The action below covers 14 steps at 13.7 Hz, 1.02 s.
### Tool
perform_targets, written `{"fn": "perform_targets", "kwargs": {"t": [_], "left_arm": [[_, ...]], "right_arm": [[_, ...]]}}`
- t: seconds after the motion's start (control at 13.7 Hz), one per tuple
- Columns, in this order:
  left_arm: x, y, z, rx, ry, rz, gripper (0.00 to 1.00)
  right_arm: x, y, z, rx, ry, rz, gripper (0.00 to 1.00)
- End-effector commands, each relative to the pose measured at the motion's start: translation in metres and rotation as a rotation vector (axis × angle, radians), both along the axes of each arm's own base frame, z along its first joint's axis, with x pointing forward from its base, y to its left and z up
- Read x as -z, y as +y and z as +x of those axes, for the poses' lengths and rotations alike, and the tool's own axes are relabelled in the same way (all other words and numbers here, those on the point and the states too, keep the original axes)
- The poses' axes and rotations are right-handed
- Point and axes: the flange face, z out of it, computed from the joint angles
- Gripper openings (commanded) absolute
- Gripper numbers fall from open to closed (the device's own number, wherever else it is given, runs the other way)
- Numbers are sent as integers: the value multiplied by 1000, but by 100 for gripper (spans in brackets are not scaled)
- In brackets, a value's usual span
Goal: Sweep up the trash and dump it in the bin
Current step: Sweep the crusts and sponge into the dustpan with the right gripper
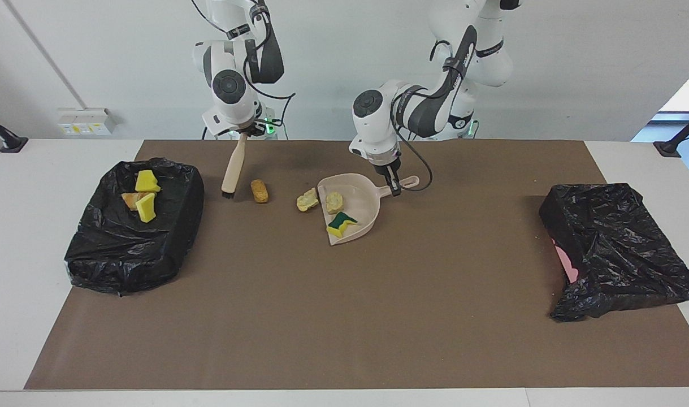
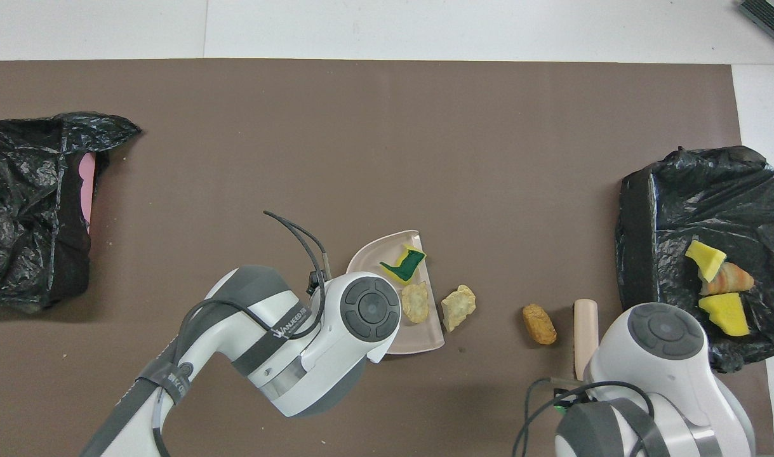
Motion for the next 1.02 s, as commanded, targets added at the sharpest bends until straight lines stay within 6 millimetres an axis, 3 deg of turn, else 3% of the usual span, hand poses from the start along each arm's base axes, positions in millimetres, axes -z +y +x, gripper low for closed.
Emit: {"fn": "perform_targets", "kwargs": {"t": [0.0, 0.15, 0.37, 0.58, 0.66, 0.73, 0.88, 0.95], "left_arm": [[-1, 7, -12, 21, 7, 23, 0], [-1, 7, -12, 21, 7, 23, 0], [-1, 7, -12, 21, 6, 21, 0], [0, 7, -11, 20, 6, 21, 0], [0, 7, -11, 20, 6, 21, 0], [0, 7, -11, 20, 6, 21, 0], [0, 7, -11, 20, 6, 21, 0], [0, 7, -11, 19, 6, 19, 0]], "right_arm": [[7, 11, 0, -54, -34, 120, 0], [9, 46, 6, -42, -98, 237, 0], [5, 75, 18, -29, -157, 339, 0], [8, 103, 42, -35, -208, 436, 0], [16, 128, 49, -55, -230, 451, 0], [16, 136, 54, -64, -230, 457, 0], [-3, 143, 63, -93, -201, 465, 0], [-11, 138, 65, -129, -170, 441, 0]]}}
